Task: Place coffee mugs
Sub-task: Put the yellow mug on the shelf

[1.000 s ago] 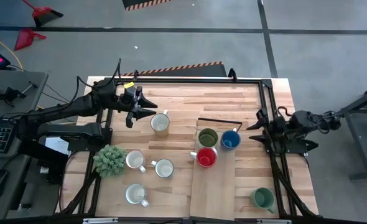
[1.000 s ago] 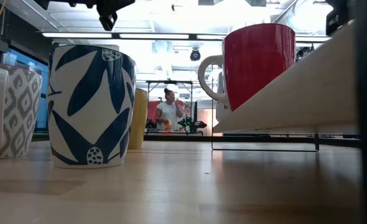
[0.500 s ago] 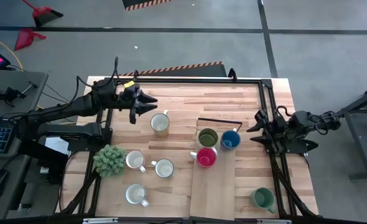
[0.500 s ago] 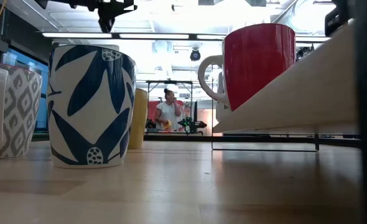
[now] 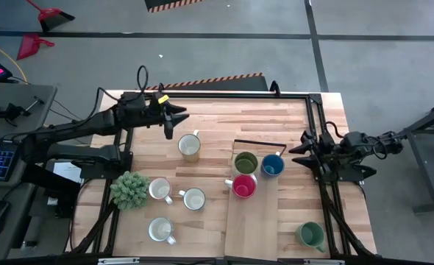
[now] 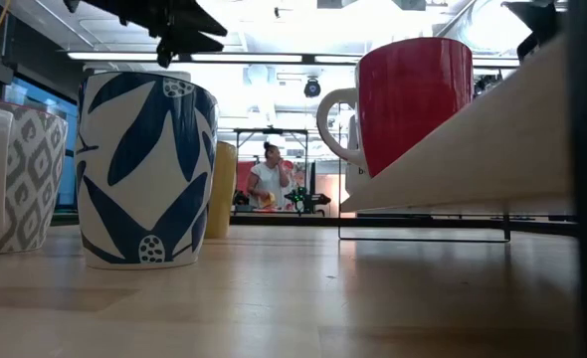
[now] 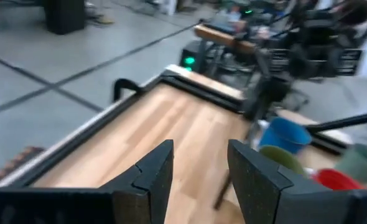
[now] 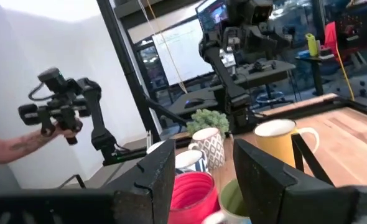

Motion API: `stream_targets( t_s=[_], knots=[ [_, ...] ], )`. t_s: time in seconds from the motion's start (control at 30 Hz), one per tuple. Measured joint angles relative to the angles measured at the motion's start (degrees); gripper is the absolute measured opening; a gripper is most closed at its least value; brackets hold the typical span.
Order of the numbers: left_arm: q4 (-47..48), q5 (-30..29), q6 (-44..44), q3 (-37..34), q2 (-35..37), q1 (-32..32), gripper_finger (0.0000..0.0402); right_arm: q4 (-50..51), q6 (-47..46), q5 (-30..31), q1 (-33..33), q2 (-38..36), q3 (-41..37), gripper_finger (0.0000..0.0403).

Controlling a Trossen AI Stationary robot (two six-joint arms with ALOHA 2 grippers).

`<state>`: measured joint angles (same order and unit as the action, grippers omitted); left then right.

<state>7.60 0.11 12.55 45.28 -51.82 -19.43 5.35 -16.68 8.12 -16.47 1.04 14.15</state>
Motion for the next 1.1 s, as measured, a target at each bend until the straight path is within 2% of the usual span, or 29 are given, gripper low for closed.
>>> stream_targets(
  t_s=[0.3, 0.43, 0.7, 1.1],
  knots=[
    [17.73, -0.82, -2.61, 9.84, -2.31, 2.92, 0.0146, 2.66, 0.18, 1.33, 0.00, 0.00, 0.02, 0.0146],
    [22.89, -1.19, 0.58, 11.63, -4.70, 5.54, 0.0158, 3.77, 0.19, 2.07, -0.01, 0.01, 0.02, 0.0146],
    [26.91, -2.35, 4.64, 11.71, -10.69, 9.42, 0.0182, 3.87, 1.45, 3.00, 0.00, 0.00, 0.02, 0.0146],
    [27.77, -2.28, 7.95, 11.67, -20.46, 13.45, 0.0184, 2.94, 1.94, 3.39, -0.01, 0.00, 0.02, 0.0146]
  ],
)
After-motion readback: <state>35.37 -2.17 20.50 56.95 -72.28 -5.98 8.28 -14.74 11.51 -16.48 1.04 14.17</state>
